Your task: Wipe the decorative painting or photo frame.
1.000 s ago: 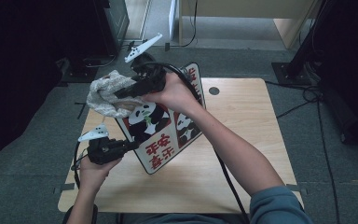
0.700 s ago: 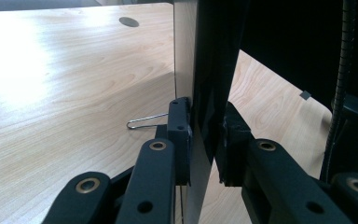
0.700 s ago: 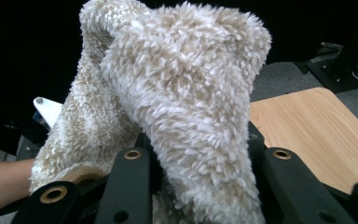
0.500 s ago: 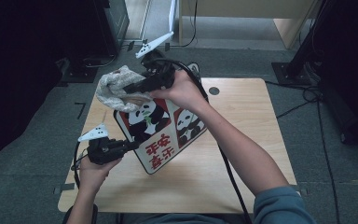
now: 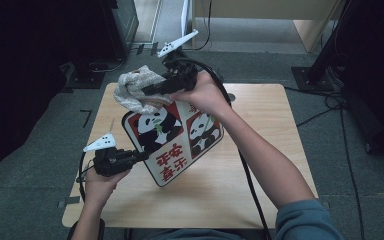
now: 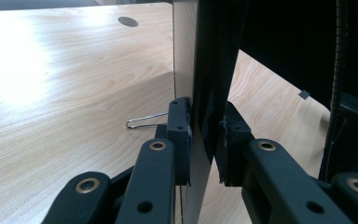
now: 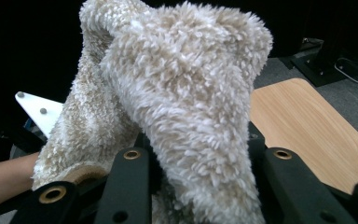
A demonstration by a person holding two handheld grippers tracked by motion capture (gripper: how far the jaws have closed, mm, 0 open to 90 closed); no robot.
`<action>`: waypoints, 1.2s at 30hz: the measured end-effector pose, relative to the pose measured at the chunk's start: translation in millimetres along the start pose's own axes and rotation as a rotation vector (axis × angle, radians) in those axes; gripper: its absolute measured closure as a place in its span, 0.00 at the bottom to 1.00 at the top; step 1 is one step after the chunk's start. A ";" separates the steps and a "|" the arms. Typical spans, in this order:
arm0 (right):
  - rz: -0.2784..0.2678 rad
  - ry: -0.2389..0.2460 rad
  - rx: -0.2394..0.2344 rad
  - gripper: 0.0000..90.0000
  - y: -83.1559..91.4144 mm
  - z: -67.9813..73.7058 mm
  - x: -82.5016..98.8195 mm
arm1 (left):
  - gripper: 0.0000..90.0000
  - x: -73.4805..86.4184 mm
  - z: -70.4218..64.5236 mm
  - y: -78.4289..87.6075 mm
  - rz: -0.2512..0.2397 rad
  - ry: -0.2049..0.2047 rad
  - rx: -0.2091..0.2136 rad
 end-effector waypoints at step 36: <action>-0.011 -0.055 0.053 0.73 27.9 -29.6 14.2 | 0.87 0.9 0.5 1.1 0.005 -0.001 0.002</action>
Point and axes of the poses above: each handheld gripper's, and its own axes: y roughly backward along the jaws, x roughly out of its underside, z roughly to its left, the point moved 9 cm from there along -y, roughly forward along the jaws, and after that the axes turned 6 degrees about y, right-handed, at the moved point
